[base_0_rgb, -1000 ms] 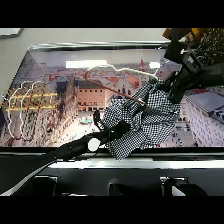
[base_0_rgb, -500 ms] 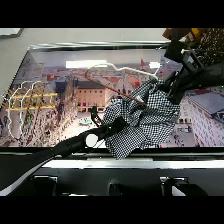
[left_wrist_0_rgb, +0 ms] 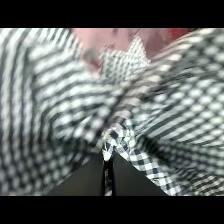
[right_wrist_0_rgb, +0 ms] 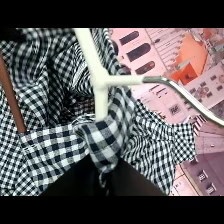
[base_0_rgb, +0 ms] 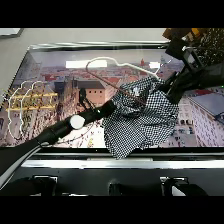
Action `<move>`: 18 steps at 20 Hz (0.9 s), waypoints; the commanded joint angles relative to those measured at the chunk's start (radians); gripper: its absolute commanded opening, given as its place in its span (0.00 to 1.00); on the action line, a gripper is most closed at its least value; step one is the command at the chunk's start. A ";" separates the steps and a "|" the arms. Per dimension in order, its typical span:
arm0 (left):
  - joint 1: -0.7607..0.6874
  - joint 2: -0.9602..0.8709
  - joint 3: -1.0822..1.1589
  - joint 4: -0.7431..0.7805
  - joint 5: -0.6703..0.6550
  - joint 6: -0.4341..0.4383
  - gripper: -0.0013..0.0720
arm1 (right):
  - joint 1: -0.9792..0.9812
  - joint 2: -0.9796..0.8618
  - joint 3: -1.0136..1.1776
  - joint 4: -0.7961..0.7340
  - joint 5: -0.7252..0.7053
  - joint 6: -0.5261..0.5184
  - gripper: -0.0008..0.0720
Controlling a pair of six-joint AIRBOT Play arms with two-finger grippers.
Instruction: Fold the clothes and pants, and hang the long-sleeved shirts on hangers.
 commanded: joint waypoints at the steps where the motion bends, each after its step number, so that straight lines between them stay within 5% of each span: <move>1: 0.090 0.006 0.100 -0.002 -0.117 0.153 0.04 | 0.001 0.001 0.000 -0.045 -0.002 0.079 0.05; 14: 0.219 0.006 0.295 -0.002 -0.257 0.298 0.05 | 0.001 -0.022 0.000 -0.103 -0.084 0.349 0.05; 18: 0.219 0.006 0.296 -0.002 -0.257 0.312 0.04 | 0.001 -0.054 0.000 -0.104 -0.144 0.361 0.05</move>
